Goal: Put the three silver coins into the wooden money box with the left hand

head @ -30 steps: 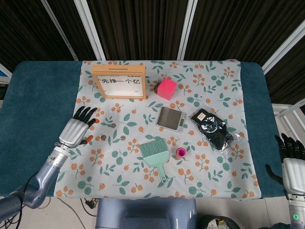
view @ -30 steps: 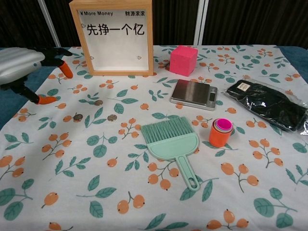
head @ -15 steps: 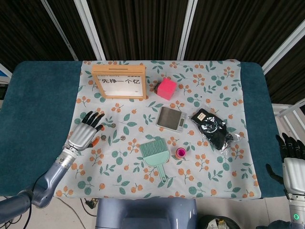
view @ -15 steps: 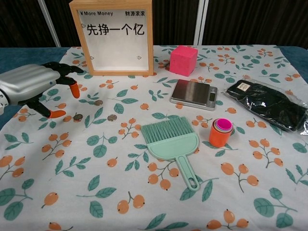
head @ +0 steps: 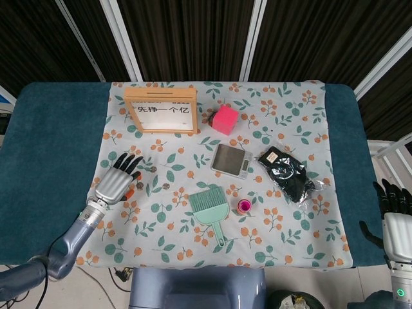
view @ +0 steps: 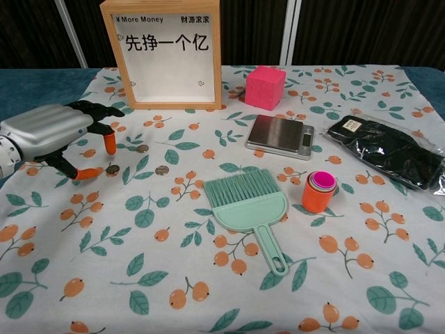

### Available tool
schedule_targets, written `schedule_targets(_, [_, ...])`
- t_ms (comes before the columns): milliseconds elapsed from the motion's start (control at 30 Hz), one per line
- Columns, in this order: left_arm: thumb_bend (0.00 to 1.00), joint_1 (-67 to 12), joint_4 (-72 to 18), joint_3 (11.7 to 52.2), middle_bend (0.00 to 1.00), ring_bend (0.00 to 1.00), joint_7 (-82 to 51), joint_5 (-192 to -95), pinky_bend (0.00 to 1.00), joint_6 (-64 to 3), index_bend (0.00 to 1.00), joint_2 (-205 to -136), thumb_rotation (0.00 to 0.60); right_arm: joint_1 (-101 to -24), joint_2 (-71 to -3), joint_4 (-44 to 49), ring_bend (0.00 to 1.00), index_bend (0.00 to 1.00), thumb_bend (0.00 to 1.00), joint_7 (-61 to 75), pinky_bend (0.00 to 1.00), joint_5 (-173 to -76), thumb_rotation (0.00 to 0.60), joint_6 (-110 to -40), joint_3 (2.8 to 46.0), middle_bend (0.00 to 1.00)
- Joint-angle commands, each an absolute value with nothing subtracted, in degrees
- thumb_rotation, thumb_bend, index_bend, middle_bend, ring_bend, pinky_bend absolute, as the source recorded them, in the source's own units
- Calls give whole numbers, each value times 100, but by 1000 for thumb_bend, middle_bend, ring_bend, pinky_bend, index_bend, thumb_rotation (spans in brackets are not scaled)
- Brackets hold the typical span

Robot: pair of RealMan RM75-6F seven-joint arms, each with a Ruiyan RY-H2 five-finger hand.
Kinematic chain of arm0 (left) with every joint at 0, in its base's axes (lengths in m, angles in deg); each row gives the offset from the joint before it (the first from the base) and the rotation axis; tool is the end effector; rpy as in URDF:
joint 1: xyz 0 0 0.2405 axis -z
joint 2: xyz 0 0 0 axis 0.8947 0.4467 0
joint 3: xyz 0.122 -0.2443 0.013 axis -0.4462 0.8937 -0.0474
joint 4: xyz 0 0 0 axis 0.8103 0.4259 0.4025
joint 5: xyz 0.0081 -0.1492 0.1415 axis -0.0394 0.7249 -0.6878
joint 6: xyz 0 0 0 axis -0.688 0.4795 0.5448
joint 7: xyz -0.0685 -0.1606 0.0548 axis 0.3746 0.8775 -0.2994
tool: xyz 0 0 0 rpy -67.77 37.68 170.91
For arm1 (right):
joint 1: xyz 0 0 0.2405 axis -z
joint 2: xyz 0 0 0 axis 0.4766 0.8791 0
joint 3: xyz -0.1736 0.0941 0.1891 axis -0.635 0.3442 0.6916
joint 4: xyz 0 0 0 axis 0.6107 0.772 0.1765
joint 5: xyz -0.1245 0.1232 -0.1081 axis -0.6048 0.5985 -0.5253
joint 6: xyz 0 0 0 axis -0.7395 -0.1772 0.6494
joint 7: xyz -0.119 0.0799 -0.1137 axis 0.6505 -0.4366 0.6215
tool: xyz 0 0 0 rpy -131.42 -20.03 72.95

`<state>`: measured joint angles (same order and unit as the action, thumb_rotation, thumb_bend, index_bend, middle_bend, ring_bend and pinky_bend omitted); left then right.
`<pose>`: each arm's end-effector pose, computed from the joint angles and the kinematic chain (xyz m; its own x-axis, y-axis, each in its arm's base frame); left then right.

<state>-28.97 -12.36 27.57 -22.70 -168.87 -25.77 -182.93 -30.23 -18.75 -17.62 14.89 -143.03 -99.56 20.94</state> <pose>-0.2419 0.3776 -0.0380 0.6419 0.1137 0.7583 0.7147 -0.4468 -0.5380 -0.3313 -0.2150 0.1891 0.4504 0.0877 0.8885 -0.8900 0.1232 0.4390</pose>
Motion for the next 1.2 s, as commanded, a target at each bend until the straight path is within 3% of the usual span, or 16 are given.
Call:
schedule_targets(33, [274,-2883,-1176,2747,41,0,-2312,-16839,0,-2537,439,-18333,600,-3025,-1874,-1766,23,24,358,1487,0,-14302,600,-9953,2095,21])
schedule_targets(1200, [304,-2786,-1017,2598,47,0,-2512,-16804,0,-2556,446,-18536,600,-3022,-1873,-1779,24,24,358,1535,0,-14261,600,-9947,2109,21])
